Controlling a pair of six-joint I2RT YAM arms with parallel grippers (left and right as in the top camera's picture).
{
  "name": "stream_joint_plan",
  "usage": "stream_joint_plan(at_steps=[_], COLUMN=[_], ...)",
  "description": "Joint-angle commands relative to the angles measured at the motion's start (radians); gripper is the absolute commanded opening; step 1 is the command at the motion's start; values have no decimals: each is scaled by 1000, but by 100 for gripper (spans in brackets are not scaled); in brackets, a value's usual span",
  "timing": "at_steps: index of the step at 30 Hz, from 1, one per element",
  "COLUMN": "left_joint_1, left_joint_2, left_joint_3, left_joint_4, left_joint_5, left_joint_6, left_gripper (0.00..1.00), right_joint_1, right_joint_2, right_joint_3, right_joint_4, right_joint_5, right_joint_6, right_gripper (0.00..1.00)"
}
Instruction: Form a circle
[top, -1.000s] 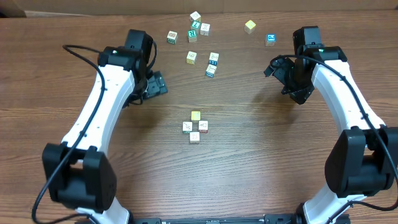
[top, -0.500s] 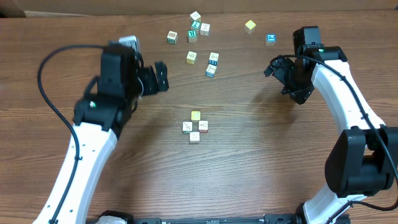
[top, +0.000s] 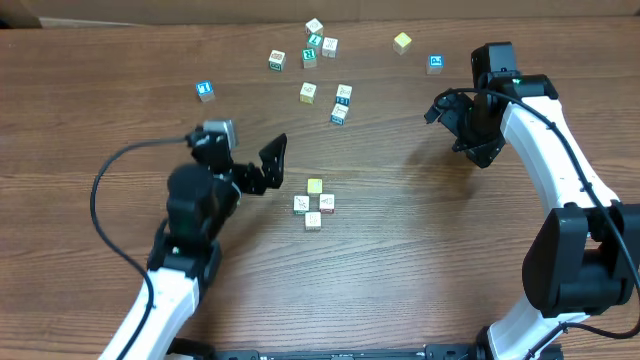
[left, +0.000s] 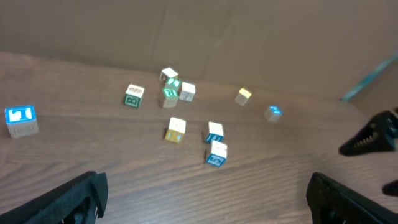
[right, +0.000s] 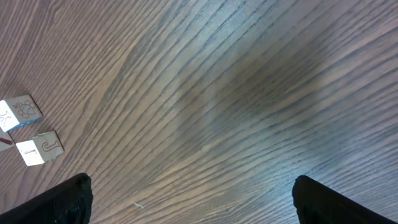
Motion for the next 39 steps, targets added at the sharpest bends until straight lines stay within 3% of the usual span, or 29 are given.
stream_joint_plan(at_steps=[1,13,23,29,39], left_joint_1=[-6,-6,-6,-5,47], left_joint_2=[-59,-226,-454,-623,-950], left_joint_3=[-98,-336,-505,-502,-502], left_joint_4=[64,253,251,103,-314], left_joint_5=[29,-40,-104,-156,-203], left_joint_6=[15,14,15,16,15], left_gripper=[99,100,100,100,100], right_joint_1=[3,3,3,3,3], right_joint_2=[-12,-12,-12,-12,-12], right_joint_3=[14,14,14,14,14], right_joint_4=[3,2,3,3,3], right_joint_5=[7,7,7,7,7], right_joint_6=[0,0,0,0,0], right_gripper=[100,100,100,100,100])
